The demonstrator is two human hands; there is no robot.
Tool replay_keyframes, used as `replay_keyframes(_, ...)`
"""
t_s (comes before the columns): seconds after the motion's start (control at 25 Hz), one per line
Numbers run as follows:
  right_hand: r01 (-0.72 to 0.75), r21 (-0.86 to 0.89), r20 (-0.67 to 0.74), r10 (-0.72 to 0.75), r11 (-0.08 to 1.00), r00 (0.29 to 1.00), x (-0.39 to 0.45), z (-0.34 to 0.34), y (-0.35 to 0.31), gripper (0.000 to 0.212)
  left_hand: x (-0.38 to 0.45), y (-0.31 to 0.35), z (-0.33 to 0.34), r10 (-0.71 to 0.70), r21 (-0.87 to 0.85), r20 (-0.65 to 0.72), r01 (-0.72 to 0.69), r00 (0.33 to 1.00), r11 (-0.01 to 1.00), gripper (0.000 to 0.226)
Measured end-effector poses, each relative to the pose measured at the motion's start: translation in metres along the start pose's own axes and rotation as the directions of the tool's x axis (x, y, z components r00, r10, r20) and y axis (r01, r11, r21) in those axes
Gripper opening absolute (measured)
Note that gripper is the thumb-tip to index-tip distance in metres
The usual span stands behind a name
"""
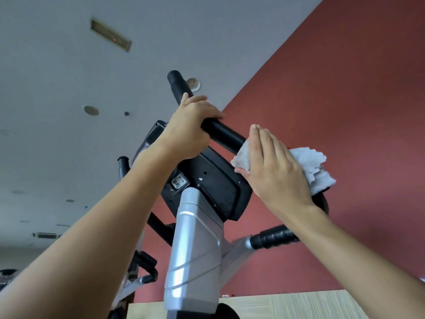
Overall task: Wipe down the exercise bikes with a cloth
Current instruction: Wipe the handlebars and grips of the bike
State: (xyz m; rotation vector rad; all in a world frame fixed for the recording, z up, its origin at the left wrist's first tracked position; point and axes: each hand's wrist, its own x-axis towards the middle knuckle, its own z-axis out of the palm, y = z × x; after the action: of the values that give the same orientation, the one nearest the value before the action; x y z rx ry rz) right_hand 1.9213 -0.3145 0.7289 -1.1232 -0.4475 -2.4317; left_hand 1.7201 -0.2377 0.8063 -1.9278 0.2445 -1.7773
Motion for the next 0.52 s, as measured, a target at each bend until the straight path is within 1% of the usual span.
replay_keyframes(0.04,-0.028,-0.028,-0.009,0.028,0.999,1.0,-0.007,0.002,0.0,0.08,-0.005,0.007,0.004,-0.055,-0.084,0.002,0.055,0.998,0.995,0.061)
replay_keyframes(0.08,-0.048,-0.048,-0.027,0.047,0.998,0.999,-0.008,0.003,-0.005,0.079,-0.008,0.015,0.011,-0.098,-0.121,-0.01,0.096,0.995,0.988,0.063)
replay_keyframes(0.12,-0.059,-0.058,-0.053,0.056,0.997,0.997,-0.002,0.007,-0.011,0.077,-0.008,0.021,0.02,-0.131,-0.09,-0.027,0.129,0.991,0.988,0.062)
replay_keyframes(0.2,-0.064,-0.048,-0.094,0.059,0.997,0.994,0.017,0.011,-0.024,0.069,-0.006,0.025,0.038,-0.151,0.051,-0.099,0.157,0.983,0.986,0.054)
replay_keyframes(0.24,-0.053,-0.025,-0.128,0.049,0.998,0.991,0.023,0.011,-0.025,0.065,-0.005,0.023,0.043,-0.143,0.091,-0.137,0.156,0.98,0.984,0.049)
replay_keyframes(0.32,-0.036,0.047,-0.16,0.043,0.998,0.986,0.016,0.013,-0.016,0.062,-0.007,0.017,0.042,-0.101,0.162,-0.176,0.13,0.979,0.978,0.045)
replay_keyframes(0.4,-0.051,0.027,-0.184,0.056,0.998,0.981,-0.017,0.014,0.003,0.06,-0.01,0.013,0.042,-0.067,0.253,-0.166,0.108,0.984,0.961,0.046)
replay_keyframes(0.52,-0.052,-0.06,-0.129,0.044,0.997,0.991,-0.058,0.01,0.026,0.054,-0.01,0.018,0.043,-0.072,0.292,-0.135,0.109,0.988,0.95,0.048)
